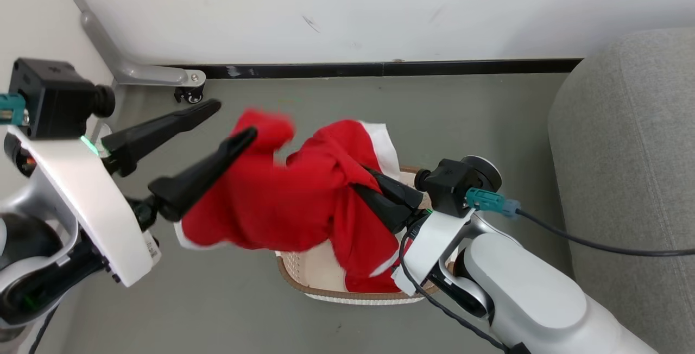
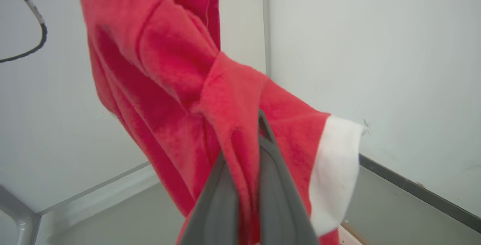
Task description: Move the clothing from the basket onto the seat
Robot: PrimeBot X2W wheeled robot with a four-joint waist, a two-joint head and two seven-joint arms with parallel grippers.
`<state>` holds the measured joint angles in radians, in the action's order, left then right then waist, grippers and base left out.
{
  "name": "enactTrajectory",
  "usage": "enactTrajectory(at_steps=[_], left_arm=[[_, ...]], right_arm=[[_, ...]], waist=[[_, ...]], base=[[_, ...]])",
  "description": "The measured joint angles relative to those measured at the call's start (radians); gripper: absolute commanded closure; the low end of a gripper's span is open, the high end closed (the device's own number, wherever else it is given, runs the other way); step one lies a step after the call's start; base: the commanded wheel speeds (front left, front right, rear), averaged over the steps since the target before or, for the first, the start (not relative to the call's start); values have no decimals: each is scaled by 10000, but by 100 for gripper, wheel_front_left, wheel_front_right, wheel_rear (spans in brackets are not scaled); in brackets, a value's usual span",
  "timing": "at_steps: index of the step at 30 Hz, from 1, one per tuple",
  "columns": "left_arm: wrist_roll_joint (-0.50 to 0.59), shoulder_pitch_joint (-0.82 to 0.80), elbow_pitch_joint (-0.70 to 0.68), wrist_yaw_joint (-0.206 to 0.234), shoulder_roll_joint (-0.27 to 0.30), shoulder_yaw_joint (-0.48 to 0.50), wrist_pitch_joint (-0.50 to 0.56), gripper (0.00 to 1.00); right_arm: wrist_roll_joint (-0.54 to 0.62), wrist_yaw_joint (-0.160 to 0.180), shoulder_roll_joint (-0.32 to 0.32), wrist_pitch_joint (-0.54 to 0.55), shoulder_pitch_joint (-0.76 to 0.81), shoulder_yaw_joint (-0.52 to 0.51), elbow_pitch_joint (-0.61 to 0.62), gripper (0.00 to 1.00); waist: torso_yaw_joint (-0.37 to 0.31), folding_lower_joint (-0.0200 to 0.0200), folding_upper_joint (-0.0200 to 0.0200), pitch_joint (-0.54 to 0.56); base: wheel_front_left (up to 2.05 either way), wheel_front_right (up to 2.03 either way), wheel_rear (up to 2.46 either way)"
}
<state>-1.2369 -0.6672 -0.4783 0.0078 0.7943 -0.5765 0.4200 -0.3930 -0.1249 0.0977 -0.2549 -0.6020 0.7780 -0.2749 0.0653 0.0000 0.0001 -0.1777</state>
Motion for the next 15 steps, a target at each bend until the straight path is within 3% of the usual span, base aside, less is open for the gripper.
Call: enactTrajectory(at_steps=[7,15], left_arm=[[522,726,535,42,297,4,-453,0],[1151,1752,623,-196,190,-466,-1187,0]], right_arm=[[-481,0,393,8,-25,-485,61,100],[-631,2,1112,104,-231,-1578,21,100]], waist=[[-161,0,0,-23],[-458,0,0,-133]], base=[[0,0,0],[0,0,0]])
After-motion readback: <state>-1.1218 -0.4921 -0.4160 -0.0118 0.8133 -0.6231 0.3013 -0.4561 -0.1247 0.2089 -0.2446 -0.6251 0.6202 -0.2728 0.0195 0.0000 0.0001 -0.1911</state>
